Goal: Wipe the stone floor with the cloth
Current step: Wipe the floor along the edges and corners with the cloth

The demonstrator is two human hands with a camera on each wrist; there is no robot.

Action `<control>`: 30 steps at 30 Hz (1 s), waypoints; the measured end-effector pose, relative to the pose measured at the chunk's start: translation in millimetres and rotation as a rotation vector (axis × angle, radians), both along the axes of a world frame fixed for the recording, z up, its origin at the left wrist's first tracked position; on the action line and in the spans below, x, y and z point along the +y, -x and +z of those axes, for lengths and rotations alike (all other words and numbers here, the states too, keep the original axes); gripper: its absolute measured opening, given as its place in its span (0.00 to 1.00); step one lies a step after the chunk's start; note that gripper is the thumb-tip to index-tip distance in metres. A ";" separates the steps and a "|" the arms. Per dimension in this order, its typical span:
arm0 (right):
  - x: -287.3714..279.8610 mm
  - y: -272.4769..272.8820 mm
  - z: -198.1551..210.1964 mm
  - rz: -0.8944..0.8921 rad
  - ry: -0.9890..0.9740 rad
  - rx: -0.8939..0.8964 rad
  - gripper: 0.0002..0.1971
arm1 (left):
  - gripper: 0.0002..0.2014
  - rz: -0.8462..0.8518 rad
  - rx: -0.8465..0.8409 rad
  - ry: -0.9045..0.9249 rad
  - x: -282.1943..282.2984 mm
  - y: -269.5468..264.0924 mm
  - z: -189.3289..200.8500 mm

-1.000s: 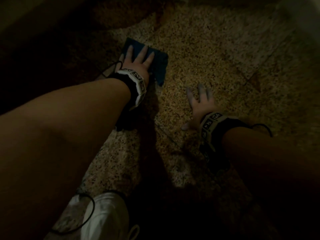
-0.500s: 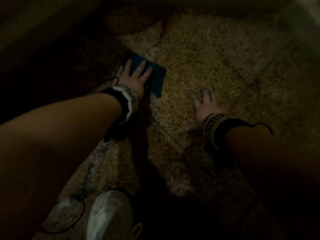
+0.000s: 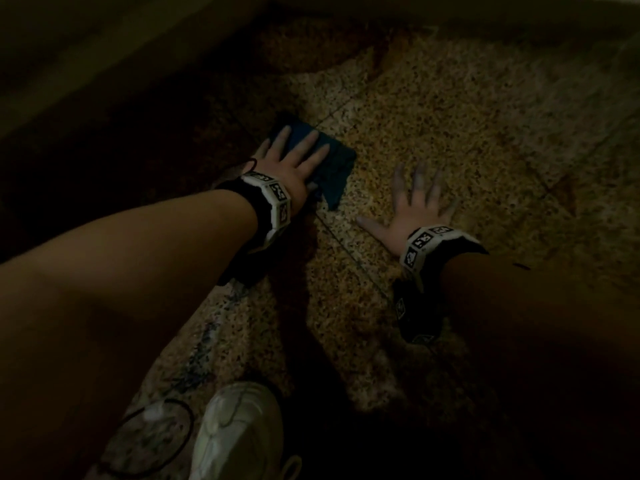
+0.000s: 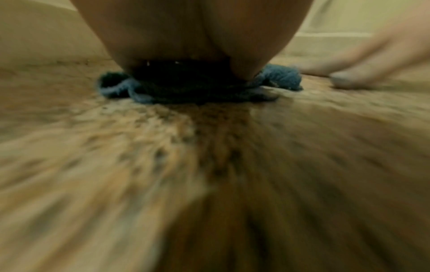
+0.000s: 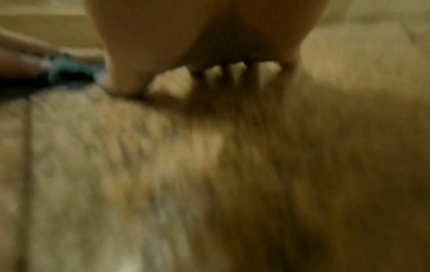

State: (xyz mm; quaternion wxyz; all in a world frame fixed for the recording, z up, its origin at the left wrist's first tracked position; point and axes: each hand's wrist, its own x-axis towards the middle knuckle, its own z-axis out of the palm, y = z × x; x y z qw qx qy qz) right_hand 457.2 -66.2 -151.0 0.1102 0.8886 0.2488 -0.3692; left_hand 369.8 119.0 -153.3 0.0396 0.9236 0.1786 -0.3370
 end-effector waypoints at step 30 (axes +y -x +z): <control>-2.6 2.9 -5.5 -0.021 0.001 -0.001 0.56 | 0.29 0.046 -0.032 0.004 2.5 16.8 -2.2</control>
